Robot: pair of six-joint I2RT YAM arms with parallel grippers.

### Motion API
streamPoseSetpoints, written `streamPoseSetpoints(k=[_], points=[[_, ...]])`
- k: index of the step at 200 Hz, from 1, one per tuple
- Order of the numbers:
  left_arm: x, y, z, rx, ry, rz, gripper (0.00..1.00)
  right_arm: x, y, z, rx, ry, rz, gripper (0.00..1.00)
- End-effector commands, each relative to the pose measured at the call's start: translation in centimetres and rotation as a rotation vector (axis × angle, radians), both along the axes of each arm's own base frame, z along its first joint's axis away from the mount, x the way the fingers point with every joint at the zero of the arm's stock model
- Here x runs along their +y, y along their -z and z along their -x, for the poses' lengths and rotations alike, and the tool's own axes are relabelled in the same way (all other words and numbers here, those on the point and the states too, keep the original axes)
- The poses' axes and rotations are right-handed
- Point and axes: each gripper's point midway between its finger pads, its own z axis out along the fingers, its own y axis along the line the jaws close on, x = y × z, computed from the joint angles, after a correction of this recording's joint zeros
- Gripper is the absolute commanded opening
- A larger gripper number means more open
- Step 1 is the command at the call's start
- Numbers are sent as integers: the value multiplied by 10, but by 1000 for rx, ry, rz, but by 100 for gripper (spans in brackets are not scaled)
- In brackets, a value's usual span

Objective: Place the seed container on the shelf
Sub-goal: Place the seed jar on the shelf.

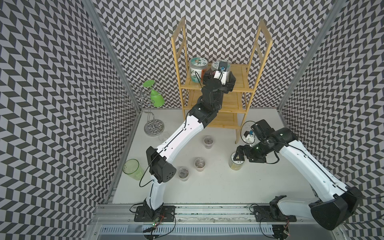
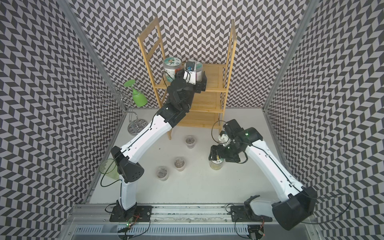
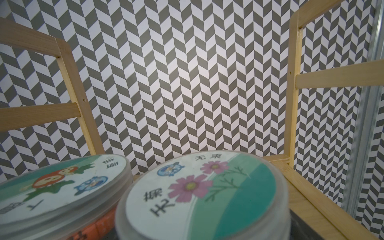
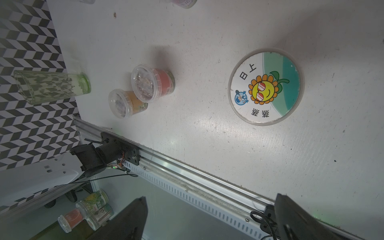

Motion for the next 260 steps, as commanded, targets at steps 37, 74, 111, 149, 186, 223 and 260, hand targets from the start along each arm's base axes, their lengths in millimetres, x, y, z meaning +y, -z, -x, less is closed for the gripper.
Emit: streamPoseSetpoints(k=[37, 74, 111, 149, 186, 223, 260], points=[[11, -7, 14, 11, -23, -32, 99, 3, -5, -2, -33, -14, -11, 99], [10, -9, 19, 14, -15, -38, 100, 4, -5, -2, -32, -20, -12, 99], [11, -8, 23, 19, -15, -46, 100, 6, -5, -2, -30, -25, -14, 99], [10, -11, 29, 19, -6, -47, 100, 6, -5, -3, -28, -25, -13, 100], [15, -15, 34, 17, -13, -45, 99, 6, -4, -3, -27, -25, -10, 100], [24, -17, 41, 33, -19, -47, 99, 6, -4, -4, -29, -25, -9, 99], [31, -22, 55, 41, 3, -42, 100, 5, -3, -3, -24, -23, -5, 99]])
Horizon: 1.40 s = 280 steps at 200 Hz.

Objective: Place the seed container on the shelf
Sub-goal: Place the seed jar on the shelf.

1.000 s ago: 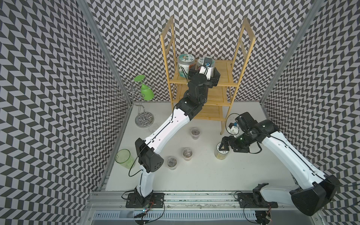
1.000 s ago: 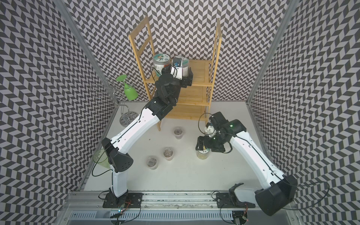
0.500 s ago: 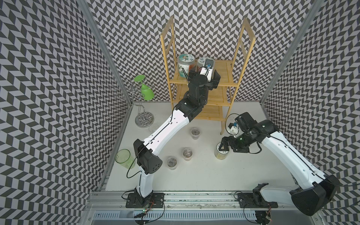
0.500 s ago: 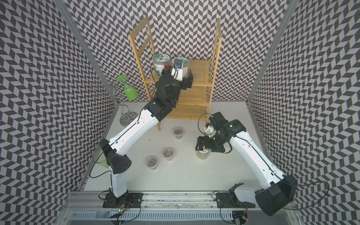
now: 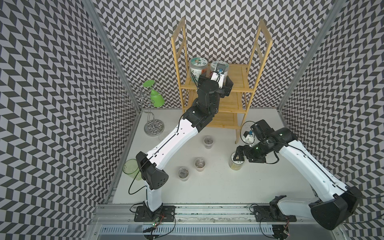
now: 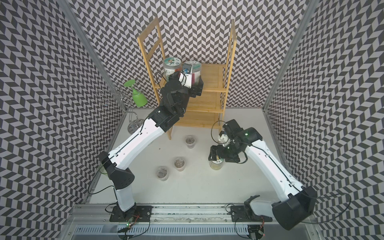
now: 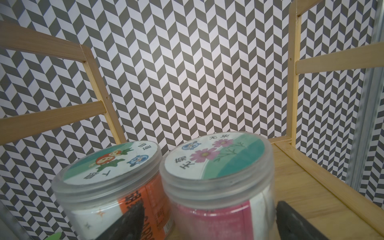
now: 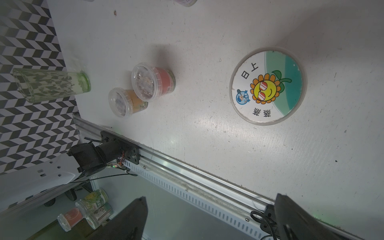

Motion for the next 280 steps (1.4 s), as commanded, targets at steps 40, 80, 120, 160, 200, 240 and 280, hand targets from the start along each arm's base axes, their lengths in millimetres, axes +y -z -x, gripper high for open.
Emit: streamPoseSetpoints(k=[40, 80, 120, 160, 200, 240, 280], points=[[15, -16, 31, 14, 40, 18, 99, 4, -2, -4, -18, -16, -10, 100], [12, -4, 35, 71, 75, 13, 97, 4, -2, -2, -17, -19, -9, 99], [3, 6, 31, 114, 95, -4, 97, 4, -2, -2, -18, -19, -11, 100], [0, 10, 22, 117, 86, -3, 97, 4, -2, -2, -20, -20, -12, 100], [1, 10, 11, 112, 63, -4, 96, 3, -3, -2, -23, -18, -10, 100], [9, 5, 1, 94, 35, 6, 96, 3, -3, -3, -26, -17, -9, 99], [12, -3, -6, 71, 19, 4, 94, 4, -2, -3, -23, -18, -12, 100]])
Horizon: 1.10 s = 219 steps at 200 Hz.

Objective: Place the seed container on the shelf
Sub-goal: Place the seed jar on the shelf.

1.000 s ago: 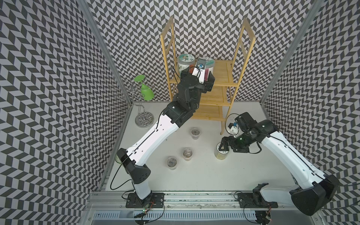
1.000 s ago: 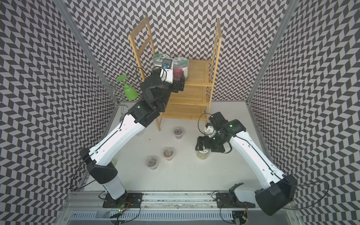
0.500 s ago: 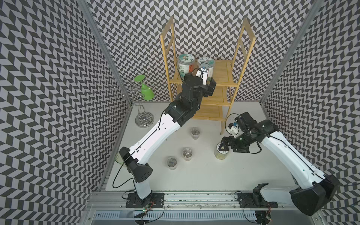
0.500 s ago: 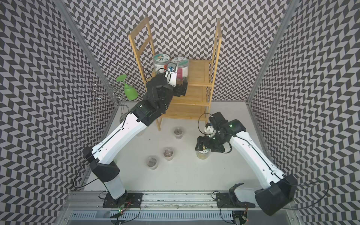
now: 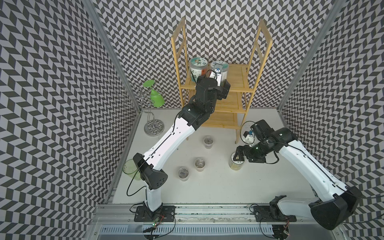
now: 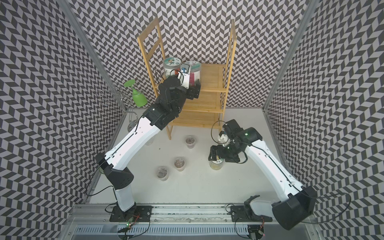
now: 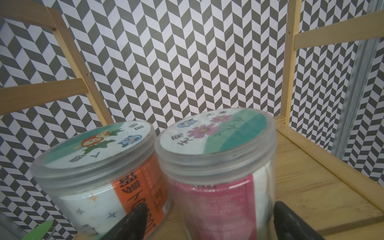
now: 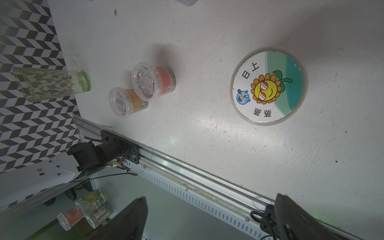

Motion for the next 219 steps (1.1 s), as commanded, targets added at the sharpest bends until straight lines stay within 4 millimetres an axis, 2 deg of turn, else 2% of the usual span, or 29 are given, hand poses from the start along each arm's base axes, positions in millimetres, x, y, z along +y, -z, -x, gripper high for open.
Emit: streamPoseSetpoints(k=[1, 96, 219], points=[[7, -18, -1, -42, -17, 20, 93, 4, -3, -3, -23, -14, -11, 100], [-1, -16, -9, -48, 1, 21, 90, 4, -2, -3, -23, -15, -9, 99], [-3, -28, -12, -86, 13, 43, 90, 5, -1, -4, -17, -16, -7, 99]])
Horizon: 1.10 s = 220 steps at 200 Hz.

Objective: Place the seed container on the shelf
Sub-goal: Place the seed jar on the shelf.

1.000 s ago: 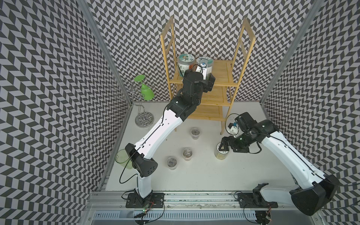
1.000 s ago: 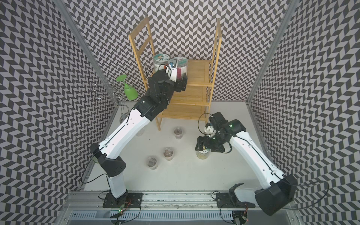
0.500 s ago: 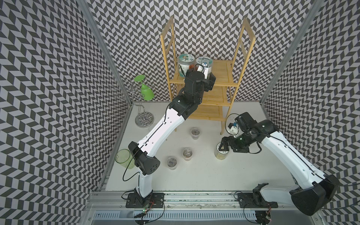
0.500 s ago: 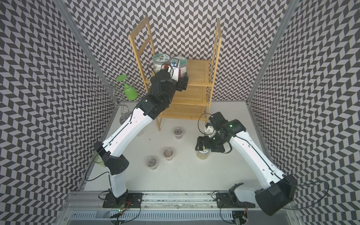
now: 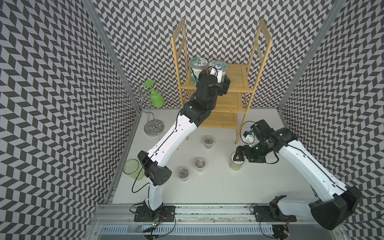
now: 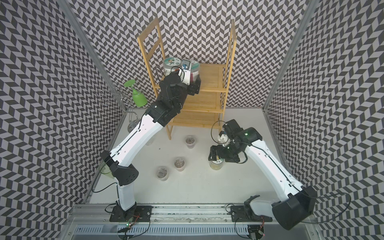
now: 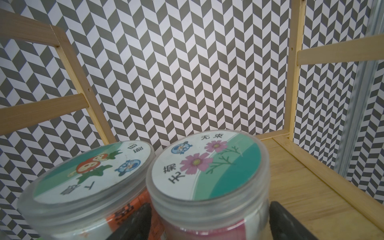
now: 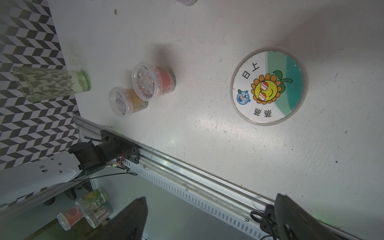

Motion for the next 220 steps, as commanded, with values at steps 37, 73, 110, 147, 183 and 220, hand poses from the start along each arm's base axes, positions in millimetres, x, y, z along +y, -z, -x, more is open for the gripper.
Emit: streamPoseSetpoints(k=[37, 73, 110, 147, 183, 220], points=[[5, -17, 9, -25, 11, 21, 95, 4, -1, -5, -18, -13, -3, 99], [7, -18, 28, -16, 26, 12, 99, 5, -2, -7, -16, -11, -4, 99], [19, -21, 50, -14, 27, 20, 99, 6, -2, -8, -9, -17, -4, 99], [36, -27, 73, -21, 24, 30, 99, 5, -5, -14, -26, -11, 8, 100], [54, -28, 104, -10, 34, 43, 100, -1, -8, -20, -68, 2, 46, 100], [79, -13, 134, 30, 45, 36, 98, -8, -7, -22, -89, 45, 70, 99]])
